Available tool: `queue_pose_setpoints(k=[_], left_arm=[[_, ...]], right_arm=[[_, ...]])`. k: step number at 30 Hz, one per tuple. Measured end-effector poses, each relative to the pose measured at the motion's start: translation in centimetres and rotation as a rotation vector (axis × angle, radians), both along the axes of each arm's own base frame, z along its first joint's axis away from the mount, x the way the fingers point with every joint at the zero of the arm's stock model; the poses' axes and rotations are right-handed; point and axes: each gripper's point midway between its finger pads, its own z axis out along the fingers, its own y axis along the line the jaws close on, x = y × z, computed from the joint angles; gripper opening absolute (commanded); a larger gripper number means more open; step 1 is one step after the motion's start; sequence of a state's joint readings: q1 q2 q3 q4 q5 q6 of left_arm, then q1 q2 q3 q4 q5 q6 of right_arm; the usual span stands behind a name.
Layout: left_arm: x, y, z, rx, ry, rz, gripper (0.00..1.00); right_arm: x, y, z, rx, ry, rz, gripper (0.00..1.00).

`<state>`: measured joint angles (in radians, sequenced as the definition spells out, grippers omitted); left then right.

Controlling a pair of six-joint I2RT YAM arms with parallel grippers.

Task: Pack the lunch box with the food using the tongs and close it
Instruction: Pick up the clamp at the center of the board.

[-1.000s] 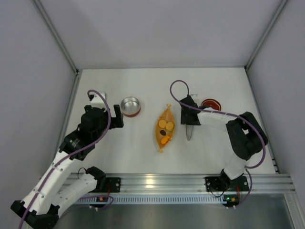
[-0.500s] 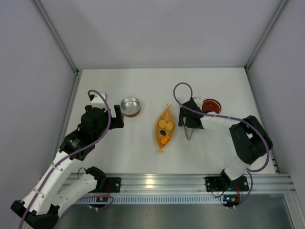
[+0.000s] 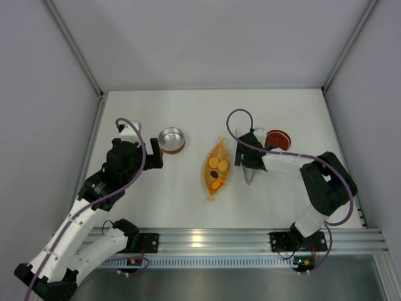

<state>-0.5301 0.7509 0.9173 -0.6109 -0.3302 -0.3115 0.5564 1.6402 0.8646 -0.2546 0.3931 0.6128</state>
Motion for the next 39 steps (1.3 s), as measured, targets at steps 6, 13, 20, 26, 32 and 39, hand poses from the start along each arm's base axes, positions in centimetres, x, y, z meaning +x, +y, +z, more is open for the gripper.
queue_pose_setpoints(k=[6, 13, 20, 26, 32, 39], left_arm=[[0.0, 0.0, 0.0, 0.0, 0.0, 0.0, 0.99], [0.0, 0.0, -0.2, 0.002, 0.003, 0.0, 0.99], [0.0, 0.0, -0.2, 0.002, 0.004, 0.0, 0.99], [0.1, 0.0, -0.4, 0.007, 0.011, 0.0, 0.99], [0.2, -0.1, -0.7, 0.012, 0.02, 0.0, 0.99], [0.2, -0.1, -0.8, 0.014, 0.023, 0.001, 0.99]], right_arm=[[0.0, 1.0, -0.1, -0.021, -0.023, 0.014, 0.84], [0.3, 1.4, -0.1, -0.023, -0.043, 0.018, 0.75], [0.6, 1.5, -0.1, -0.026, -0.057, 0.014, 0.56], [0.5, 1.4, 0.0, -0.028, -0.054, 0.015, 0.5], [-1.5, 0.0, 0.9, -0.075, 0.003, 0.04, 0.49], [-1.3, 0.0, 7.3, -0.044, -0.079, 0.065, 0.48]])
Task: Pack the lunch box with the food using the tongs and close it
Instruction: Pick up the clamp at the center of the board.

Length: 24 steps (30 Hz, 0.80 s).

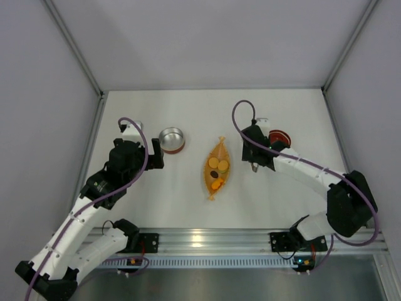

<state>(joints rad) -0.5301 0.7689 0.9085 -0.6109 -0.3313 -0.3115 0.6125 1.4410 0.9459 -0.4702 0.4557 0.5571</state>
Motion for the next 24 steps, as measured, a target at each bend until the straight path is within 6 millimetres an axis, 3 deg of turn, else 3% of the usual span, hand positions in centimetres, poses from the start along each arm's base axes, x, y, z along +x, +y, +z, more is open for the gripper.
queue_pose_setpoints(k=[6, 14, 24], left_arm=[[0.0, 0.0, 0.0, 0.001, 0.0, 0.002, 0.99], [-0.1, 0.1, -0.2, 0.004, 0.004, 0.002, 0.99], [-0.3, 0.2, -0.7, 0.011, 0.017, 0.003, 0.99]], right_arm=[[0.1, 0.0, 4.5, 0.038, -0.078, 0.022, 0.44], [-1.8, 0.1, 6.1, 0.054, -0.054, 0.083, 0.41], [-5.5, 3.5, 12.0, 0.154, -0.116, 0.266, 0.4]])
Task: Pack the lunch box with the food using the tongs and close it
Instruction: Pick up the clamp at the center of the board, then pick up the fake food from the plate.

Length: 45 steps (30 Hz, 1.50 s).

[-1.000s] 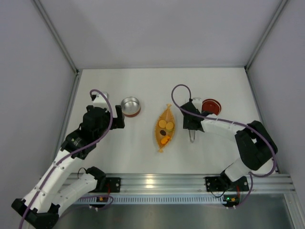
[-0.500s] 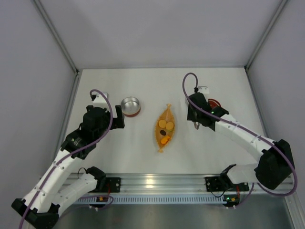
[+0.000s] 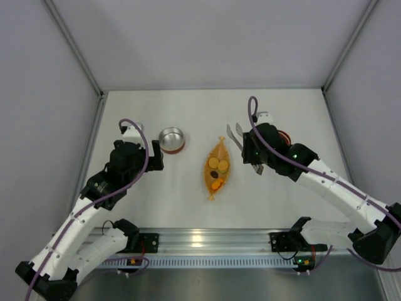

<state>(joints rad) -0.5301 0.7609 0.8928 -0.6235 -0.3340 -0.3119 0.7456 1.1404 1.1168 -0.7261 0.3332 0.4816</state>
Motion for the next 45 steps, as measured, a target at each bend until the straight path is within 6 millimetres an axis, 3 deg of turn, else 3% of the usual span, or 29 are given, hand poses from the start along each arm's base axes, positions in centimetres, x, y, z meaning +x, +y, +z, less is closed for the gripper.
queue_pose_setpoints(k=[3, 11, 22, 45], left_arm=[[-0.1, 0.0, -0.1, 0.0, 0.001, 0.0, 0.99], [-0.2, 0.1, -0.2, 0.003, 0.005, 0.0, 0.99], [-0.2, 0.1, -0.3, 0.004, 0.007, 0.0, 0.99], [-0.2, 0.1, -0.5, 0.005, 0.009, 0.0, 0.99]], right_arm=[[-1.3, 1.3, 0.4, 0.0, 0.007, 0.063, 0.4], [-4.6, 2.8, -0.8, -0.04, 0.063, 0.172, 0.39], [-6.9, 2.1, -3.6, -0.114, 0.119, 0.196, 0.4], [-7.7, 2.0, -4.3, -0.159, 0.115, 0.195, 0.48]])
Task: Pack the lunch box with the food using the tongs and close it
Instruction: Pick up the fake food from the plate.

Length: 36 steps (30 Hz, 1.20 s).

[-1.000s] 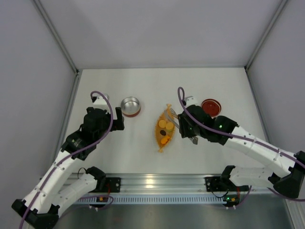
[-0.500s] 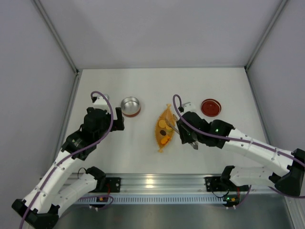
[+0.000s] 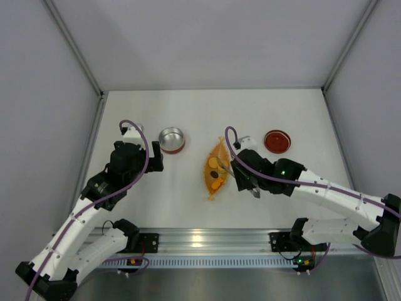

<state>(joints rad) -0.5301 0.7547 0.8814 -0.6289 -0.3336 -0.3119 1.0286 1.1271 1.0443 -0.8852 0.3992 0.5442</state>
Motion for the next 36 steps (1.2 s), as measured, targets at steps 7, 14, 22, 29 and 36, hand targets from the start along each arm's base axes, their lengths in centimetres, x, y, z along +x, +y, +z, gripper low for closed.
queue_pose_setpoints(k=[7, 14, 22, 29, 36], left_arm=[[0.0, 0.0, 0.0, 0.0, 0.0, 0.0, 0.99], [0.0, 0.0, 0.0, 0.0, 0.001, 0.0, 0.99], [0.0, 0.0, -0.1, 0.0, 0.001, -0.001, 0.99], [0.0, 0.0, 0.0, 0.0, 0.001, -0.001, 0.99], [-0.1, 0.0, 0.0, -0.002, 0.0, -0.003, 0.99]], right_arm=[[-0.2, 0.2, -0.9, -0.028, 0.018, 0.008, 0.48], [-0.3, 0.2, -1.8, -0.052, 0.035, 0.007, 0.48], [-0.4, 0.6, -2.8, -0.089, 0.053, 0.017, 0.48], [-0.6, 0.8, -3.3, -0.11, 0.059, 0.025, 0.47], [-0.5, 0.8, -3.7, -0.126, 0.06, 0.024, 0.47]])
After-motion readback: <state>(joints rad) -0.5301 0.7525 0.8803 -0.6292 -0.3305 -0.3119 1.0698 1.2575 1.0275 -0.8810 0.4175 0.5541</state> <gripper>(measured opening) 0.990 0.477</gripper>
